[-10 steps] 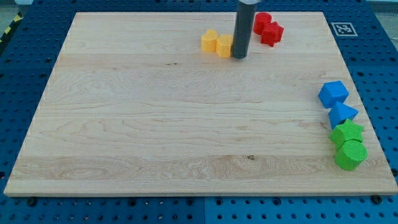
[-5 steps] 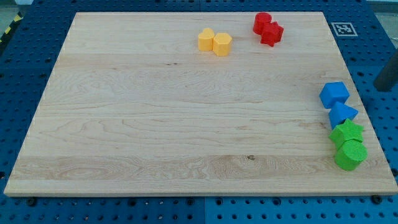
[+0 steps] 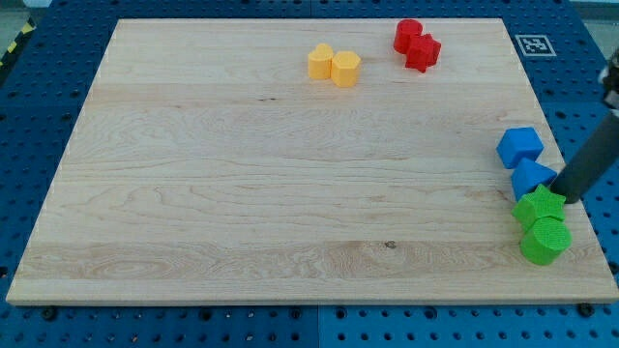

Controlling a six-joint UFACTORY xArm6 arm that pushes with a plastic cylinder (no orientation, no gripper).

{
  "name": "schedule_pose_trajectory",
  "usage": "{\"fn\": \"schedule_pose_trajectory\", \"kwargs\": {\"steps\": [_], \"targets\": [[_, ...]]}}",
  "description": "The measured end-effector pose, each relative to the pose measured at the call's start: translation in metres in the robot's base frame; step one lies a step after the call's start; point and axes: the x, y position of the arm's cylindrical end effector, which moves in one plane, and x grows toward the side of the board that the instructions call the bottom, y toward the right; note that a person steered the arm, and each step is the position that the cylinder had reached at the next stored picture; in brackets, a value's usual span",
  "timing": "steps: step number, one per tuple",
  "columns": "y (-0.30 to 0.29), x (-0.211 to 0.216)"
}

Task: Point your arm towards the line of blocks

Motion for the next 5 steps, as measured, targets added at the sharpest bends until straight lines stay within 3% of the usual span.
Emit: {"fn": "schedule_pose_trajectory", "kwargs": {"steps": [1,4,5], "targets": [[-0.029,0.000],[-0.028,0.012],[-0.028,-0.008]]}}
